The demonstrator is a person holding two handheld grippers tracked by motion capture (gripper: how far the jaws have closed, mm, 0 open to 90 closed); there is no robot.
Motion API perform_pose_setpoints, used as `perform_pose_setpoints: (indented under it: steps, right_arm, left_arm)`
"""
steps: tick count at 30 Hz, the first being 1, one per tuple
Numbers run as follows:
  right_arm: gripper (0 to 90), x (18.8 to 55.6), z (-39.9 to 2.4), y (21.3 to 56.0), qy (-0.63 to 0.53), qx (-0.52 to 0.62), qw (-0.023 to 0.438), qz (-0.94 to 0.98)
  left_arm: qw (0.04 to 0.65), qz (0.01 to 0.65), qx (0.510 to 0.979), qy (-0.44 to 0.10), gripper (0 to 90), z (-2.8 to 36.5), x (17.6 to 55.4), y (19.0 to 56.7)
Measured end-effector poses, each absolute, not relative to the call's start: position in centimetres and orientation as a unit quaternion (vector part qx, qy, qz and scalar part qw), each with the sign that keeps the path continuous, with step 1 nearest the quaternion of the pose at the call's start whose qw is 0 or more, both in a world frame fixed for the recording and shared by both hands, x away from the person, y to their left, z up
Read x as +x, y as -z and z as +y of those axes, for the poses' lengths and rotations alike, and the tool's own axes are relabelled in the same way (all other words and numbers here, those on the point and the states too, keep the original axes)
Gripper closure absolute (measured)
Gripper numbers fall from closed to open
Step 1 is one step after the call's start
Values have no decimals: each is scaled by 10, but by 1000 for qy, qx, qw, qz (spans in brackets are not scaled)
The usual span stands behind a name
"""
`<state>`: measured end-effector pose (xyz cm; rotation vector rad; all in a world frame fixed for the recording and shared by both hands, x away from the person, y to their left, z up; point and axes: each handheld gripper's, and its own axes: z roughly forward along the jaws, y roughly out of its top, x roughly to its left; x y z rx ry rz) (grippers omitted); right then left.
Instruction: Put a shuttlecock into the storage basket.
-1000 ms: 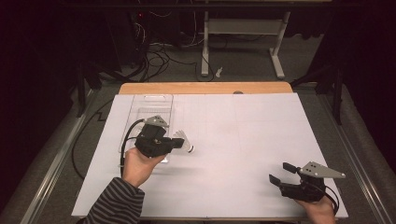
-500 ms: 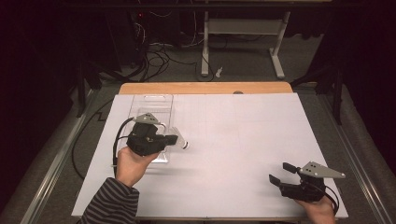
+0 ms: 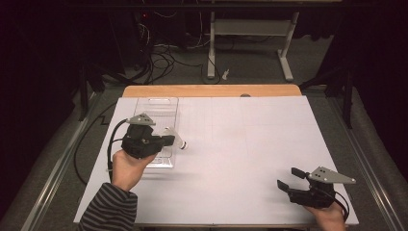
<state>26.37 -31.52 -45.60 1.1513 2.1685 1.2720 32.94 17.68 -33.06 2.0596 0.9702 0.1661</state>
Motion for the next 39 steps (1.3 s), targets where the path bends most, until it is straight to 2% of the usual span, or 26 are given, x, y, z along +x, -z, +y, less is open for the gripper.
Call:
perform_pose_setpoints:
  steps: [14,39]
  right_arm:
    - [268,264,-315,456,-451,410,186,771]
    - [268,264,-316,456,-452,409,187,770]
  left_arm:
    - [420,414,804,-81,899,195,339,328]
    - [420,443,786,-100,899,204,360,330]
